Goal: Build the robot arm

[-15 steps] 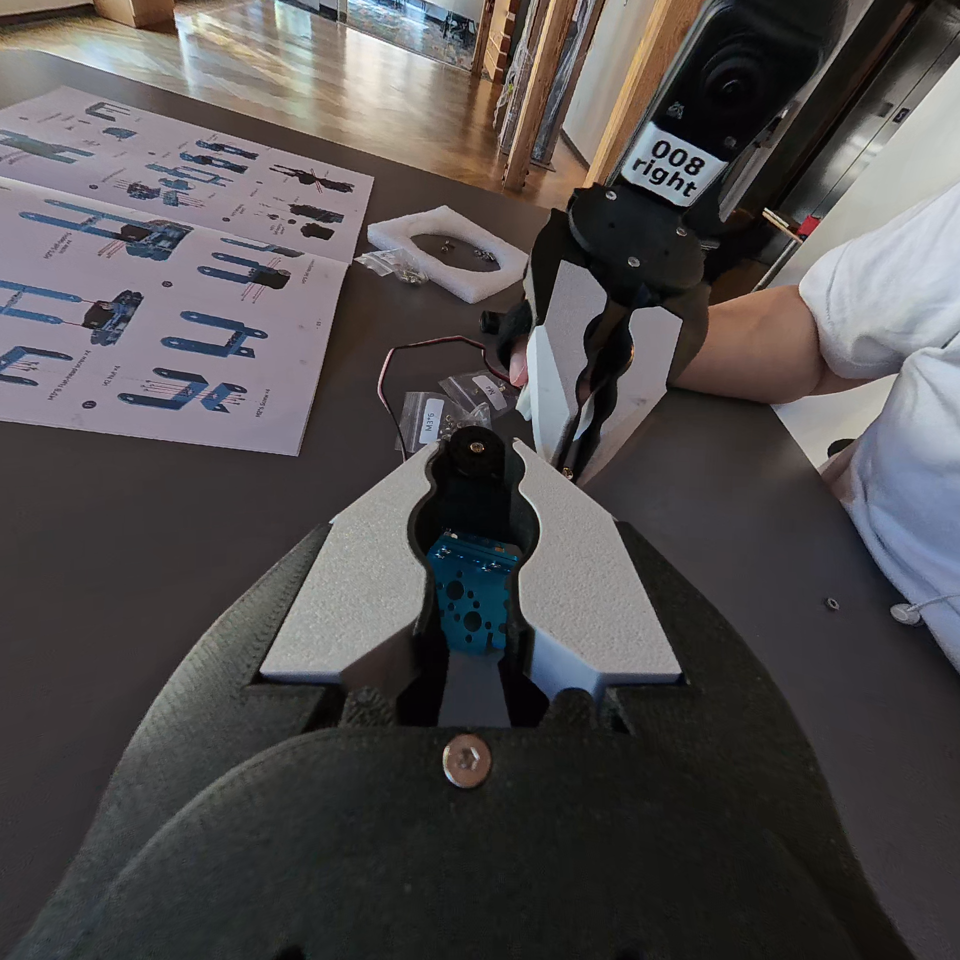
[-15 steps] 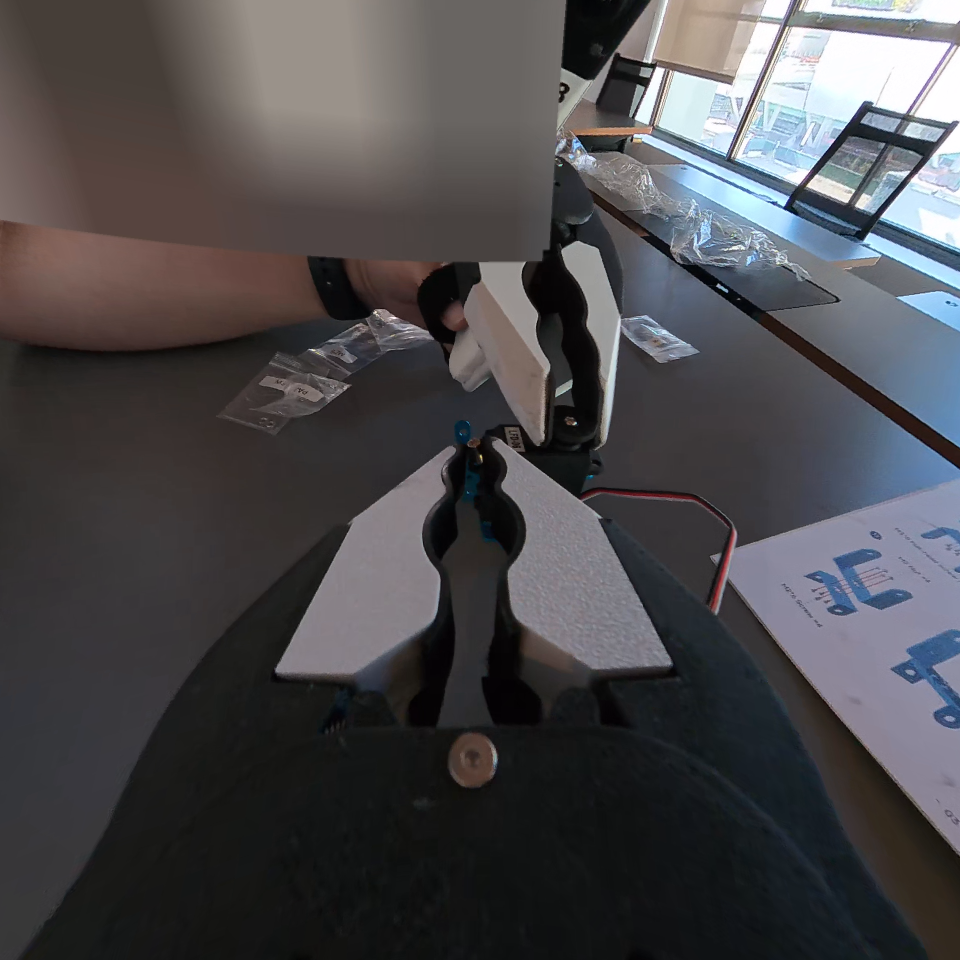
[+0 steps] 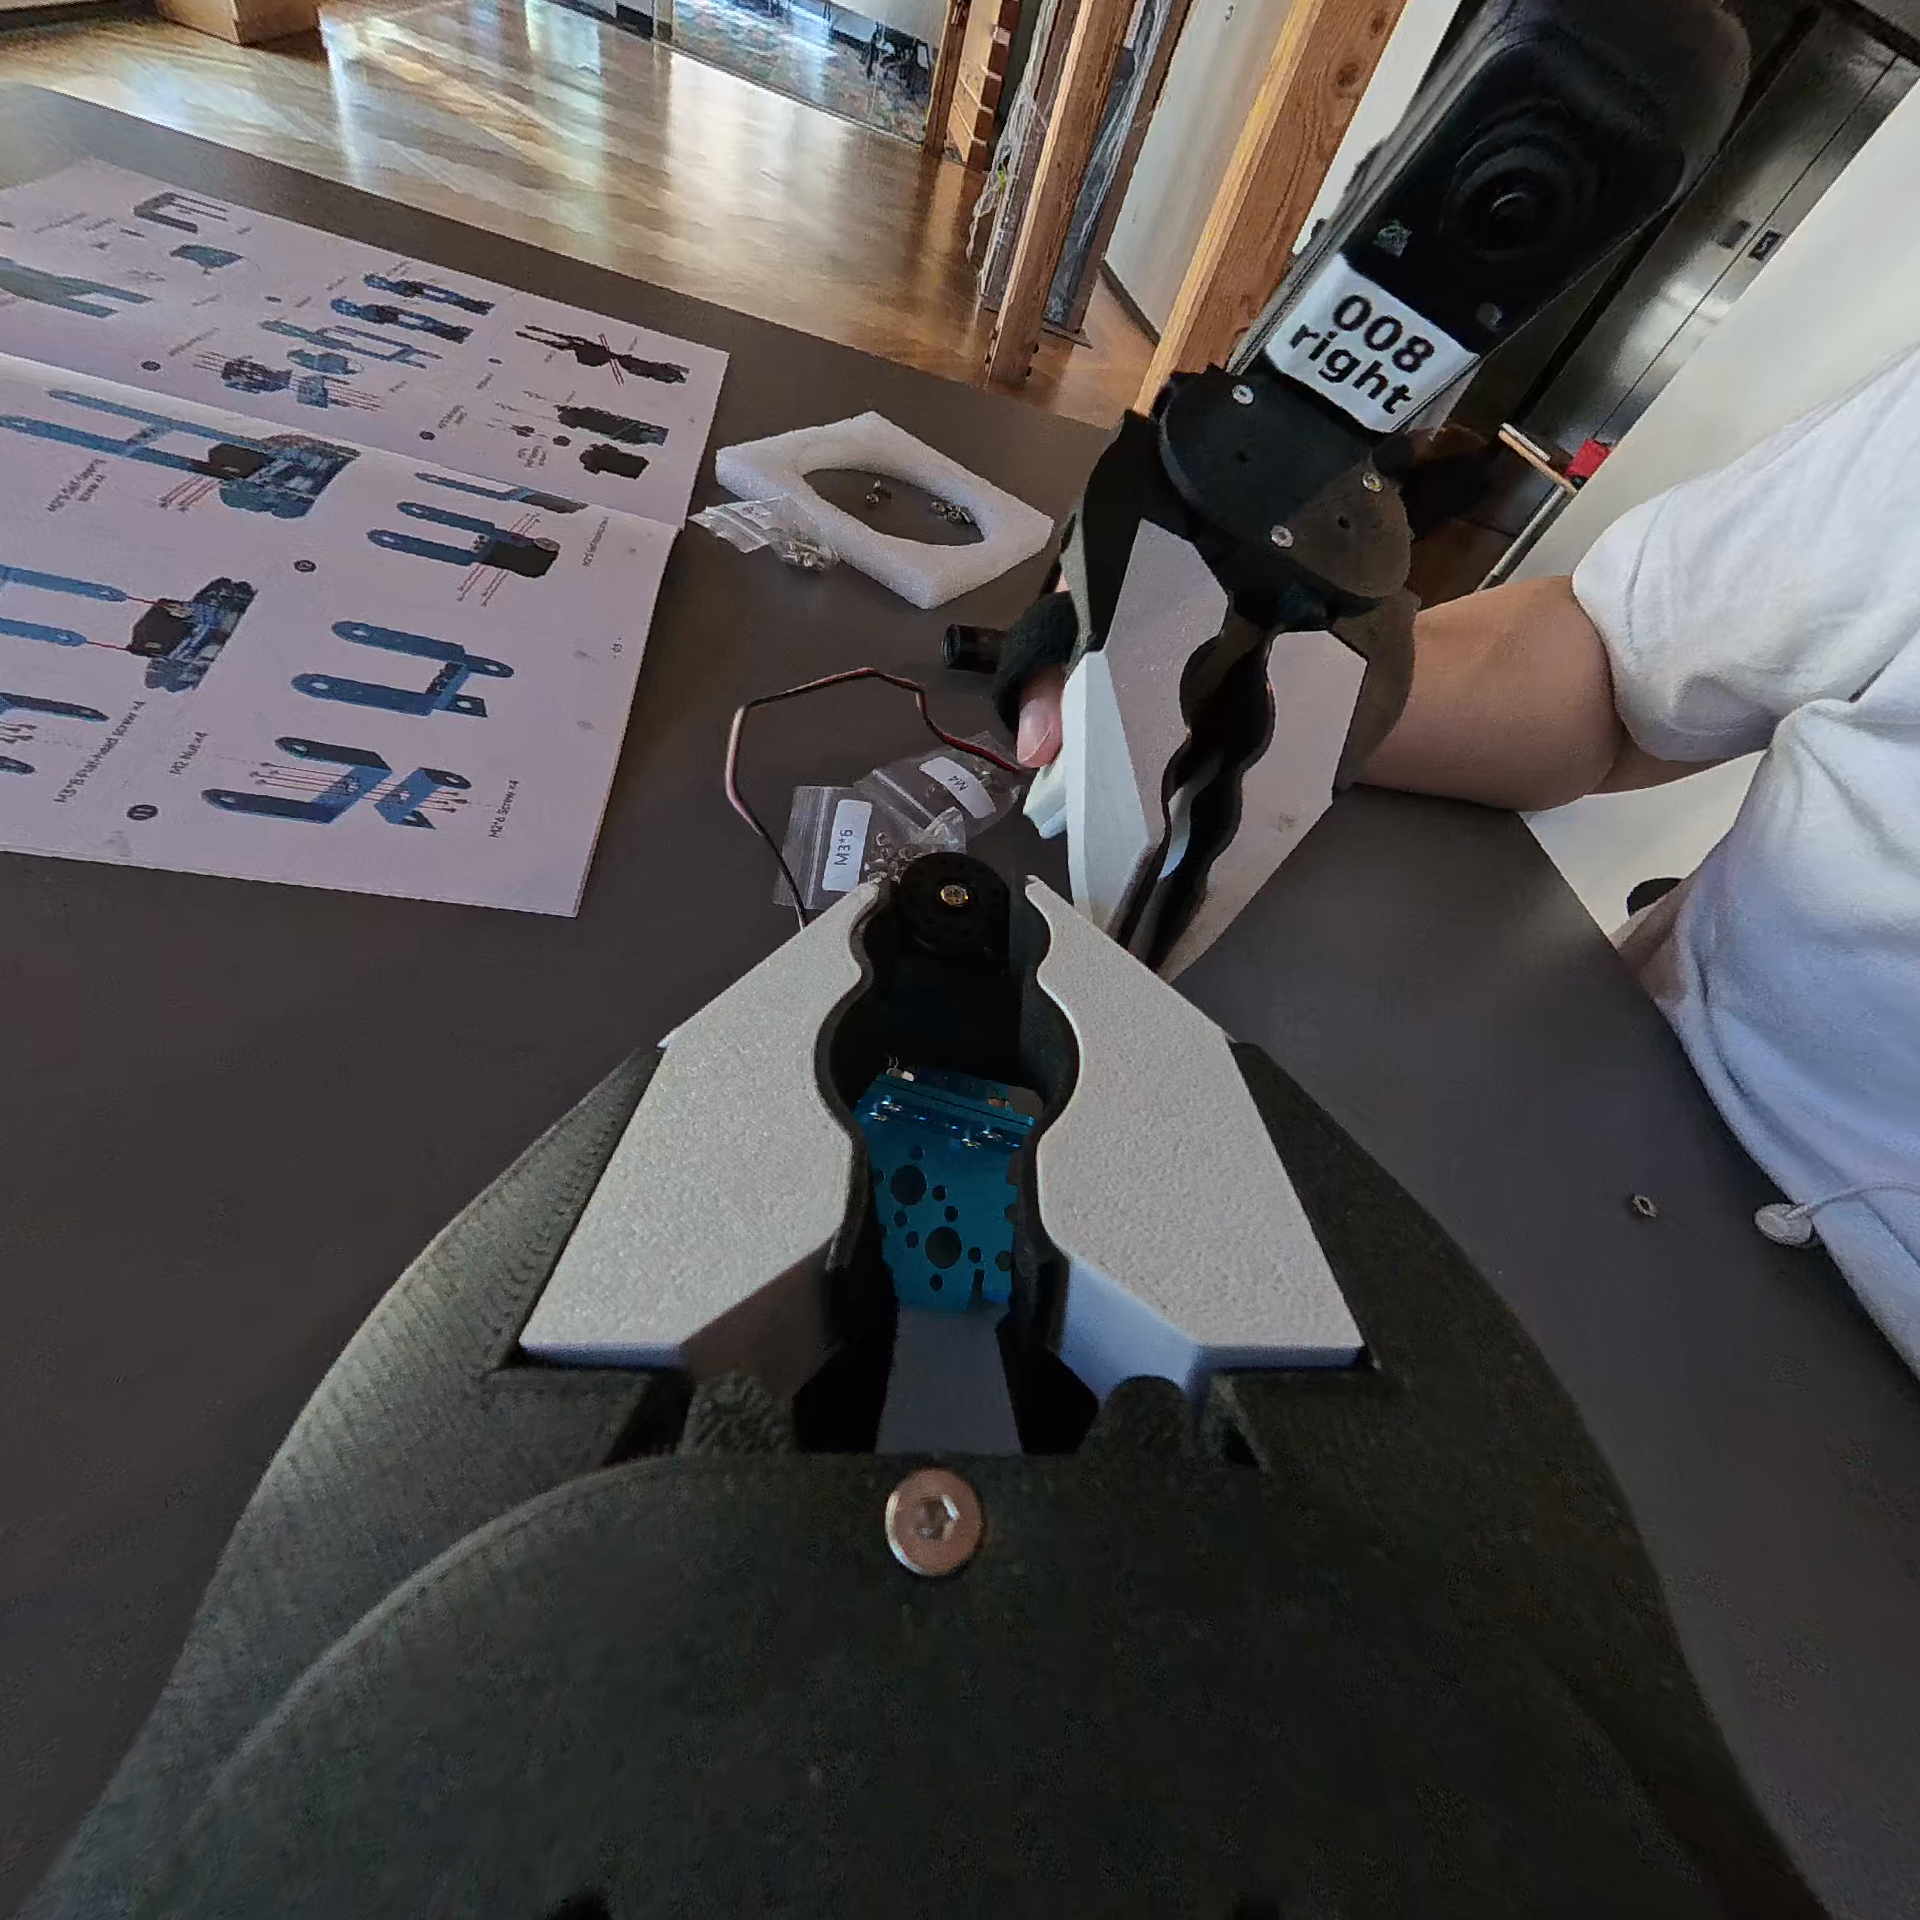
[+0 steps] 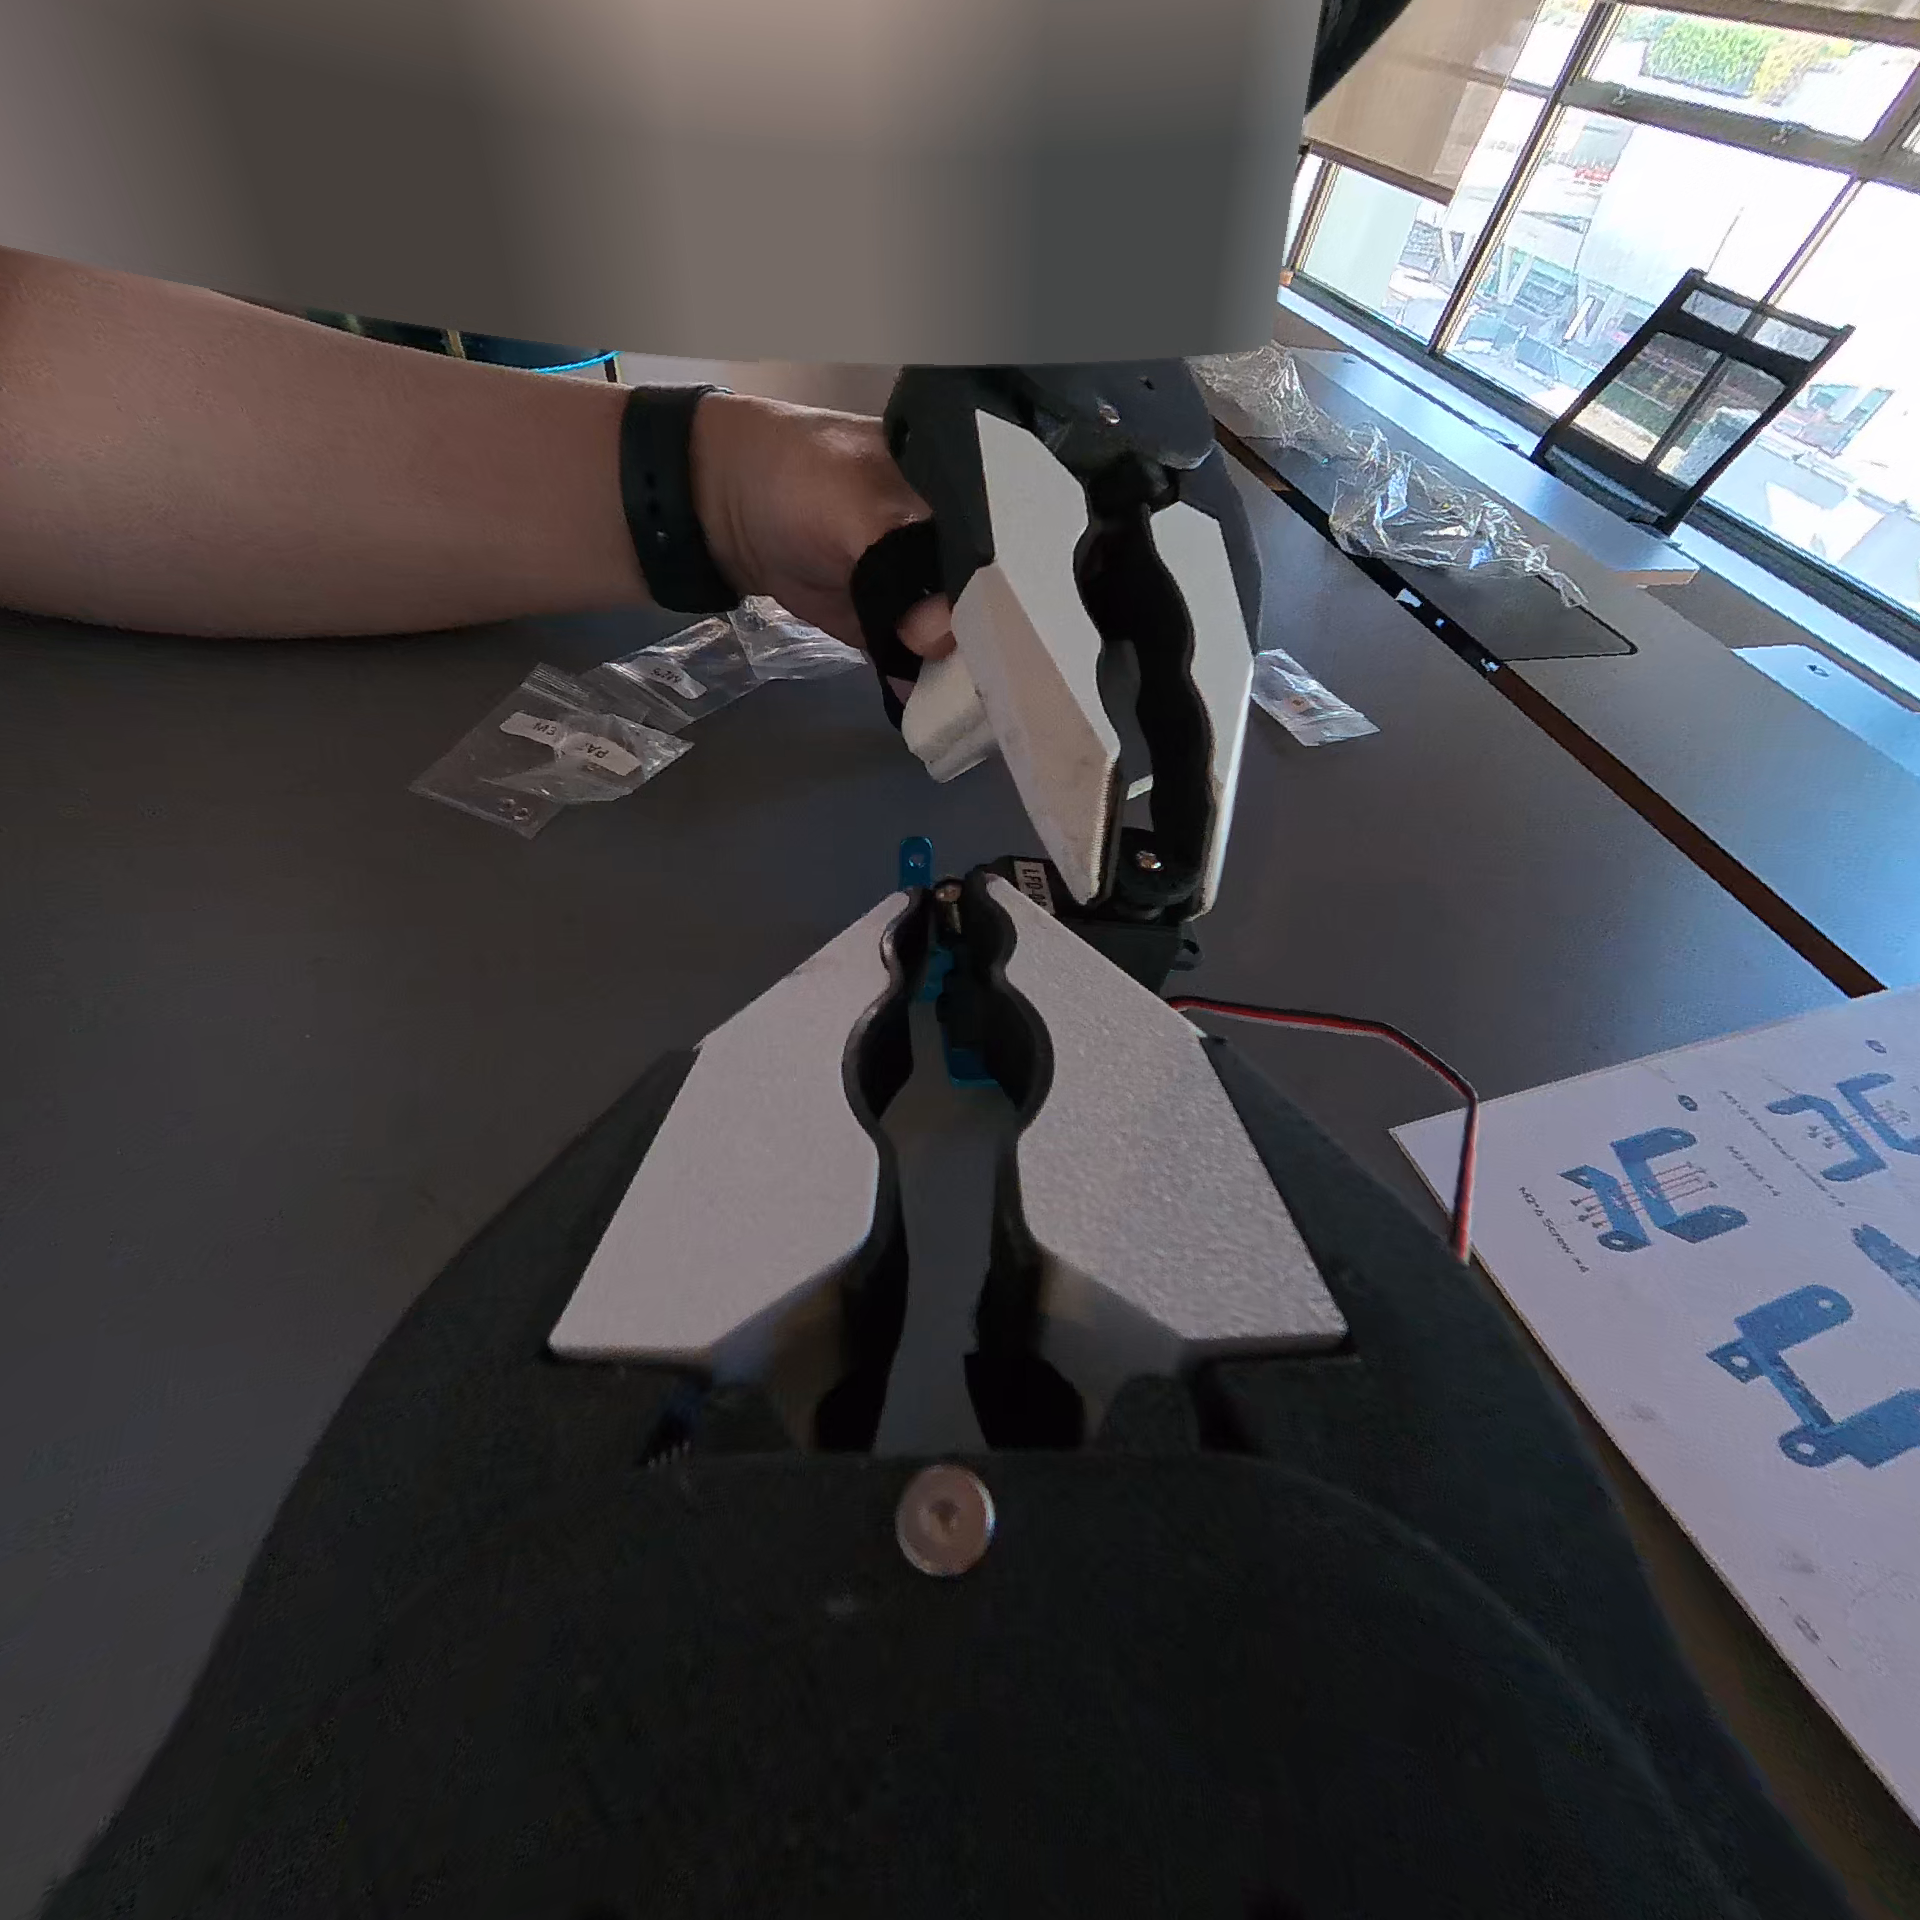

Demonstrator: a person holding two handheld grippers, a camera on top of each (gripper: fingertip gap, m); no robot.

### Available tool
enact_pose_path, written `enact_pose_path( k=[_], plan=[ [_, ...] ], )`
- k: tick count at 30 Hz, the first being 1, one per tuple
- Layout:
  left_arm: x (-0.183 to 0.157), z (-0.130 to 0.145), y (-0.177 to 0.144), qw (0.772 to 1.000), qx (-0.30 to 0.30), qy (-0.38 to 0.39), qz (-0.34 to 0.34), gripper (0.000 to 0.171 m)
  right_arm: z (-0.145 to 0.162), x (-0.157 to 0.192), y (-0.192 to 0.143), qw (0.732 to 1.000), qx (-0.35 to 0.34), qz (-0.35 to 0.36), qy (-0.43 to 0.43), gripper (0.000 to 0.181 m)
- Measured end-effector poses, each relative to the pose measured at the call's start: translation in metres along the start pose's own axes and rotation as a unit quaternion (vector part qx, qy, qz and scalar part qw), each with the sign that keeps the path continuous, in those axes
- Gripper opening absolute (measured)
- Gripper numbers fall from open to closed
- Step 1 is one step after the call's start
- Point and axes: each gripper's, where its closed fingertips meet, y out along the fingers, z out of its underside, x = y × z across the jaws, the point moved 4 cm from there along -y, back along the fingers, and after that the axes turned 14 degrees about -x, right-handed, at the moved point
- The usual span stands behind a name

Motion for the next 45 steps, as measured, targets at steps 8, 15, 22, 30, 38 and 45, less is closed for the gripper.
enact_pose_path(
  k=[8,15,22,30,38,45],
  plan=[
    [0.0,0.001,0.0,1.0,0.001,-0.002,0.001,0.021,0.0,0.001,-0.001,1.0,0.011,0.004,-0.018,0.007],
    [0.0,0.001,0.0,1.0,-0.002,-0.005,0.004,0.021,-0.001,0.003,-0.003,0.999,0.013,0.004,-0.04,0.012],
    [-0.003,-0.004,-0.005,1.0,-0.019,0.011,0.015,0.021,-0.015,-0.002,-0.008,0.999,-0.037,0.003,0.035,0.016],
    [-0.002,0.0,-0.012,1.0,-0.013,0.021,0.016,0.021,-0.005,-0.002,-0.006,0.998,-0.011,-0.004,0.054,0.024],
    [-0.005,-0.002,-0.014,0.999,-0.017,0.029,0.021,0.021,-0.003,0.009,0.001,1.0,0.023,-0.002,-0.004,0.011],
    [-0.006,0.0,-0.013,0.999,-0.014,0.046,0.019,0.021,-0.007,0.0,-0.007,0.986,0.026,0.0,0.162,0.015]
  ],
)
